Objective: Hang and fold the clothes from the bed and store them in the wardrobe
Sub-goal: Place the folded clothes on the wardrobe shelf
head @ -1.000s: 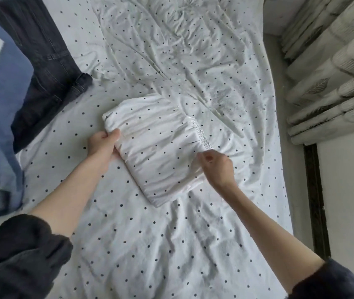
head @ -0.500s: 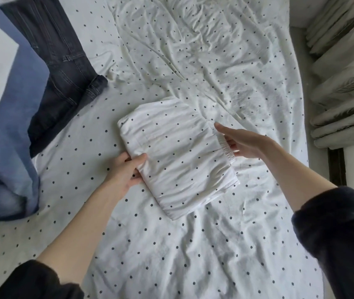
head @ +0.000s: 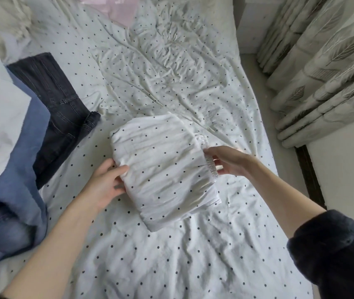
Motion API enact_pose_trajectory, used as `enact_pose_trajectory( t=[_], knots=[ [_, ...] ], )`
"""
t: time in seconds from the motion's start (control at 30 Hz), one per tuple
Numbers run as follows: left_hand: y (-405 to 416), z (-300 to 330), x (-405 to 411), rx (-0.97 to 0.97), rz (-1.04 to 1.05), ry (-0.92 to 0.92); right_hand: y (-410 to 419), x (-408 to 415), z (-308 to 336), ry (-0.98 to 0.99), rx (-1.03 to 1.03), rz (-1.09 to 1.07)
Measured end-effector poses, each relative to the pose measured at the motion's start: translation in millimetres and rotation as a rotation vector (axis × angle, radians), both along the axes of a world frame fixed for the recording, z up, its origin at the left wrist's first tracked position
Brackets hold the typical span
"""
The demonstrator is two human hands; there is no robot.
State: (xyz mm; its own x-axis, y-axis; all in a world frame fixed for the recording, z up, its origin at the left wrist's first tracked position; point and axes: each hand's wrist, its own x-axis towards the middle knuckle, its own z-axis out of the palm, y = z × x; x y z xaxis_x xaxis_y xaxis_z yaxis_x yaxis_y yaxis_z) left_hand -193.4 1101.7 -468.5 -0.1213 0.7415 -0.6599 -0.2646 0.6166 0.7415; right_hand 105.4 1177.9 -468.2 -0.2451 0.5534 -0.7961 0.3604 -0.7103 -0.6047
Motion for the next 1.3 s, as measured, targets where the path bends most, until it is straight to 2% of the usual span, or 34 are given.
enact_pose_trajectory(
  t=[0.17, 0.37, 0.5, 0.6, 0.63, 0.7, 0.87, 1.07, 1.1, 1.3],
  knots=[
    [-0.9, 33.7, 15.8, 0.046, -0.218, -0.029, -71.6, 30.1, 35.9, 0.031, 0.001, -0.248],
    [-24.4, 70.3, 66.0, 0.071, -0.618, -0.056, -214.8, 68.6, 78.3, 0.016, 0.040, -0.616],
    [-57.5, 82.7, 103.9, 0.080, -0.821, -0.086, -307.1, 77.8, 101.8, -0.002, 0.084, -0.772],
    [-101.9, 98.3, 147.9, 0.095, -1.030, -0.128, -401.7, 82.9, 124.6, -0.038, 0.123, -0.992],
    [-133.9, 105.0, 173.4, 0.097, -1.156, -0.141, -458.7, 79.1, 135.2, -0.068, 0.145, -1.106],
    [-146.2, 109.3, 186.1, 0.109, -1.197, -0.149, -483.2, 77.1, 137.1, -0.074, 0.133, -1.153],
    [-259.5, 126.2, 247.7, 0.132, -1.548, -0.166, -643.2, 34.3, 158.0, -0.128, 0.135, -1.496],
    [-398.4, 139.6, 267.5, 0.096, -1.914, -0.234, -796.1, -54.1, 173.4, -0.176, 0.119, -1.851],
    [-400.4, 139.1, 266.5, 0.103, -1.919, -0.239, -798.6, -56.5, 172.9, -0.160, 0.120, -1.859],
    [-536.4, 162.2, 267.5, 0.075, -2.307, -0.369, -911.8, -158.0, 196.0, -0.281, 0.081, -2.222]
  ],
)
